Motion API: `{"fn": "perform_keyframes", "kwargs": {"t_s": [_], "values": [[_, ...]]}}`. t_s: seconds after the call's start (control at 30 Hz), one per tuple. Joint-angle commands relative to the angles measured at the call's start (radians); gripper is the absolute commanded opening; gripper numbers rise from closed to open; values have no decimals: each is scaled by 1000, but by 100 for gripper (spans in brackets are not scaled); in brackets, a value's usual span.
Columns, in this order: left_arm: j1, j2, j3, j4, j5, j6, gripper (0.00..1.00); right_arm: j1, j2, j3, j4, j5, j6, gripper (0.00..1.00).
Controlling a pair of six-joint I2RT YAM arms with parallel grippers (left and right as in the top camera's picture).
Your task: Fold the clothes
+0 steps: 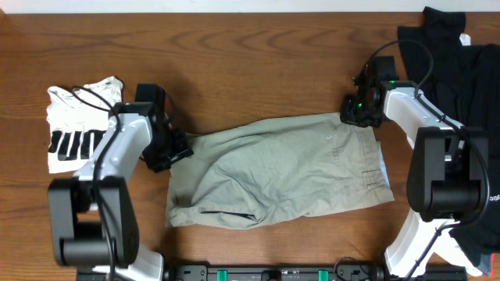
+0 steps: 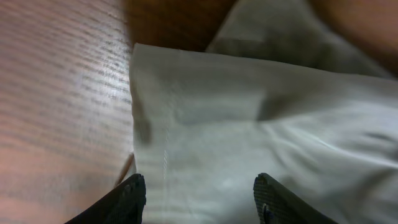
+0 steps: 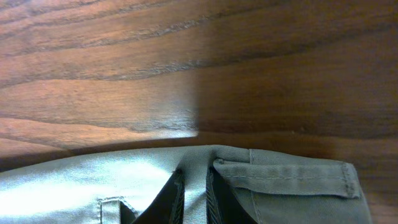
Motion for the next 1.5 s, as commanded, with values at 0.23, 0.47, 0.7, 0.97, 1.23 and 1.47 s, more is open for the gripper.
{"fn": "perform_keyframes", "kwargs": {"t_s": [0.23, 0.47, 0.7, 0.97, 1.23, 1.47], "values": [[0, 64, -3, 137, -103, 60, 53, -19, 78, -56, -45, 124, -21, 13], [1, 64, -3, 231, -104, 72, 6, -19, 78, -56, -50, 124, -21, 13], [2, 64, -3, 290, -238, 86, 6, -19, 78, -56, -45, 126, -21, 13], [19, 64, -3, 293, -286, 86, 7, -54, 78, -56, -3, 124, -4, 13], [18, 43, 55, 271, -212, 87, 55, -69, 55, -45, -47, 109, -45, 14], [18, -131, 124, 66, -164, 82, 67, -77, -169, -21, -113, 122, -48, 19]]}}
